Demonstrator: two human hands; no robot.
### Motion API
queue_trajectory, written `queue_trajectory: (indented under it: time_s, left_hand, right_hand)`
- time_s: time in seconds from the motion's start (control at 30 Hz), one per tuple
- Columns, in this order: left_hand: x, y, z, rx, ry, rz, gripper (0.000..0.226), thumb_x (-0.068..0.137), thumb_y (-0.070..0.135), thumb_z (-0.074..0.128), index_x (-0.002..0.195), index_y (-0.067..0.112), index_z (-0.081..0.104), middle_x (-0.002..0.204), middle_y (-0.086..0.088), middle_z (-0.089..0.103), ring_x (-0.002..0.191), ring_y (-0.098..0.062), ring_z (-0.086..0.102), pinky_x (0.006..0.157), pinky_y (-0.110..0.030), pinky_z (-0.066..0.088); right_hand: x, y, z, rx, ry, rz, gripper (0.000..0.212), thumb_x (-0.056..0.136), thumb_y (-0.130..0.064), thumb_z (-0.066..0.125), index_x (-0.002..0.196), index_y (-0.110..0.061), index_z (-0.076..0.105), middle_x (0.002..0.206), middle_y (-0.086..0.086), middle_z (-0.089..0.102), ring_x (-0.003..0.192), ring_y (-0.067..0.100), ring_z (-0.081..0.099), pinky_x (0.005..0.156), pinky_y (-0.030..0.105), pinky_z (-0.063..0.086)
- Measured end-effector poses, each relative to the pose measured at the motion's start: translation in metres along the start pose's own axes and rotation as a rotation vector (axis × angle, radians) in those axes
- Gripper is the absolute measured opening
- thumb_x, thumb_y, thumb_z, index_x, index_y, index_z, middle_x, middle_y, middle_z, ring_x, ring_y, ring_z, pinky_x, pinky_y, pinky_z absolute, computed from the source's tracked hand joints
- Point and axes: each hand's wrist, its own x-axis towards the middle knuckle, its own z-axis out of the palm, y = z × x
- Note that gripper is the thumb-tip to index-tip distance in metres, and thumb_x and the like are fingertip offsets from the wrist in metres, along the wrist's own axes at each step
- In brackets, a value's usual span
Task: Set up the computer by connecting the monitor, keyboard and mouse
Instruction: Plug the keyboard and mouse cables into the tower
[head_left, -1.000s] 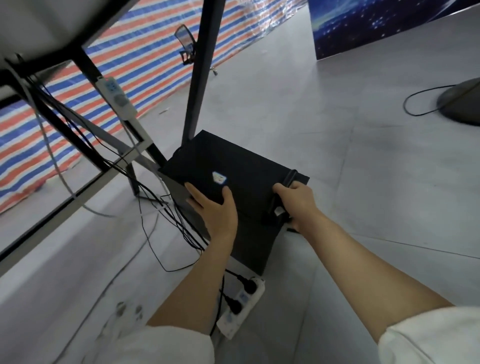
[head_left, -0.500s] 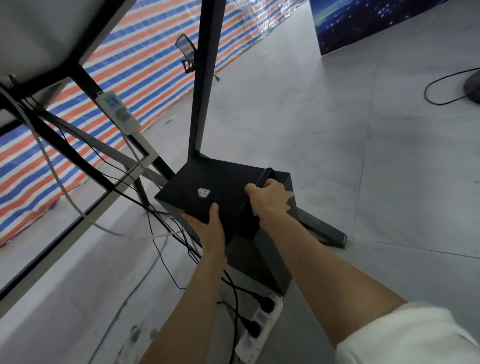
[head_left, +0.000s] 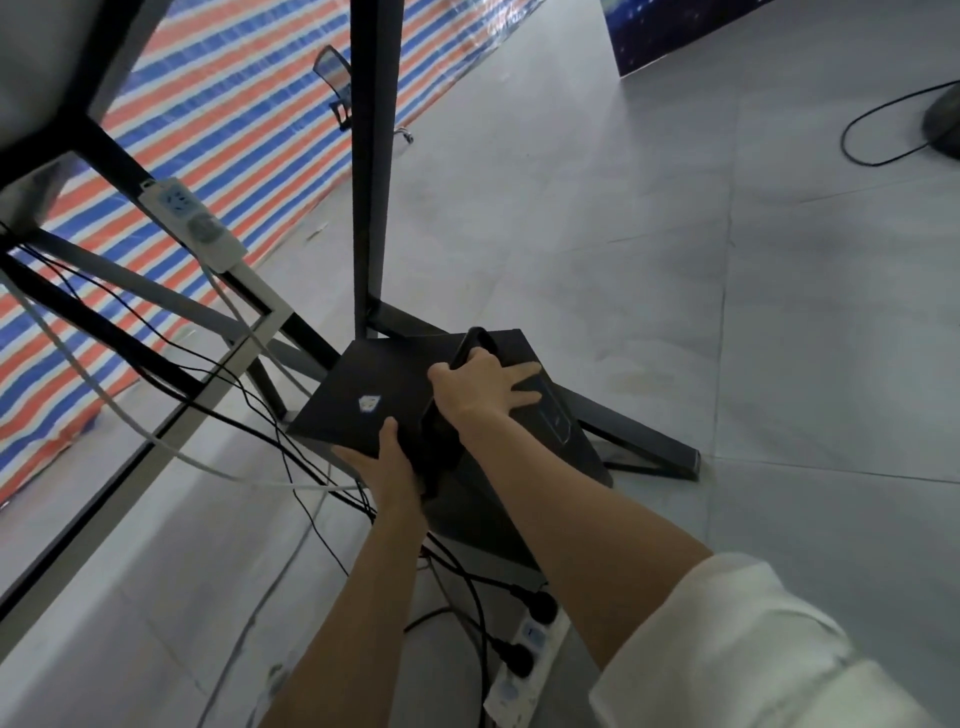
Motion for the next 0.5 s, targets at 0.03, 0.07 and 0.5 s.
queue_trajectory:
  time_s: [0.03,0.07,0.5]
  left_hand:
    - [-0.001,-0.002,0.001,-0.021,0.006,0.018,0.087,0.085,0.040,0.058,0.147,0.041,-0.003,0.147,-0.006,0.038,0.127,-0.029,0.045,0.104,-0.055,0.039]
    - [-0.007,-0.003,0.002,-0.047,0.005,0.025,0.079,0.091,0.036,0.054,0.148,0.039,0.000,0.147,-0.006,0.037,0.127,-0.029,0.045,0.104,-0.054,0.039]
    - [-0.177,-0.124,-0.026,0.868,-0.314,-0.073,0.051,0.089,0.046,0.050,0.122,0.007,0.055,0.122,-0.009,0.055,0.114,-0.028,0.051,0.098,-0.046,0.042]
  right_hand:
    - [0.000,0.002,0.000,0.001,-0.007,-0.007,0.035,0.092,-0.032,0.053,0.124,-0.019,0.048,0.153,0.020,-0.021,0.139,0.049,-0.014,0.112,0.061,0.005]
    - [0.001,0.008,0.000,0.005,-0.018,-0.029,0.036,0.091,-0.035,0.053,0.123,-0.018,0.047,0.154,0.017,-0.021,0.139,0.046,-0.014,0.112,0.062,0.006]
    - [-0.065,0.183,-0.140,-0.142,-0.036,0.145,0.034,0.093,-0.014,0.044,0.125,-0.007,0.055,0.129,0.012,0.056,0.118,0.026,0.052,0.097,0.031,0.039]
